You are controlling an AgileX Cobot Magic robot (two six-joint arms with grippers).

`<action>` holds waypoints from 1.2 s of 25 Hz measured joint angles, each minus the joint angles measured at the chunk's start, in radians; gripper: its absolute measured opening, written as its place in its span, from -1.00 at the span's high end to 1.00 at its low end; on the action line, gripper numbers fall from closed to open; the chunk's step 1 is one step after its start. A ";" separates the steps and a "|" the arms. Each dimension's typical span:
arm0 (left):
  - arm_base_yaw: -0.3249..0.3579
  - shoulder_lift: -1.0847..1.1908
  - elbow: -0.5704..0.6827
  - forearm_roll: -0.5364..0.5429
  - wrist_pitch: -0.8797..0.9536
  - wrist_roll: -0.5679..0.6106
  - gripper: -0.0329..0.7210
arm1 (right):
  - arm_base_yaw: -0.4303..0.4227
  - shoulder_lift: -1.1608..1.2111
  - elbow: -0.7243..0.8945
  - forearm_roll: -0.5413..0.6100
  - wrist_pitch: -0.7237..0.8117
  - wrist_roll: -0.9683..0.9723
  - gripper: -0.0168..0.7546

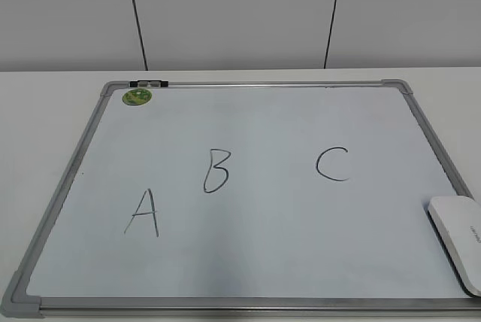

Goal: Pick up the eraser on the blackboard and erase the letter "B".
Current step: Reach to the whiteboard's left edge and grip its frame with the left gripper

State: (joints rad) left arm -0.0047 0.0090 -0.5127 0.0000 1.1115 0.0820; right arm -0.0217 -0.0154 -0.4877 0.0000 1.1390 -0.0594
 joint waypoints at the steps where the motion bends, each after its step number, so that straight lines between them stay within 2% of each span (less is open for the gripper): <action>1: 0.000 0.000 0.000 0.000 0.000 0.000 -0.68 | 0.000 0.000 0.000 0.000 0.000 0.000 -0.56; 21: 0.000 0.013 -0.010 0.000 -0.002 0.000 -0.65 | 0.000 0.000 0.000 0.000 0.000 0.000 -0.56; 25: 0.000 0.117 -0.065 -0.006 -0.055 0.000 -0.65 | 0.000 0.000 0.000 0.000 0.000 0.000 -0.56; 30: 0.000 0.358 -0.104 -0.021 -0.203 0.000 -0.65 | 0.000 0.000 0.000 0.000 0.000 0.000 -0.56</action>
State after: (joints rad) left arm -0.0047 0.3669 -0.6169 -0.0207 0.9086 0.0820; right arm -0.0217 -0.0154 -0.4877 0.0000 1.1390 -0.0594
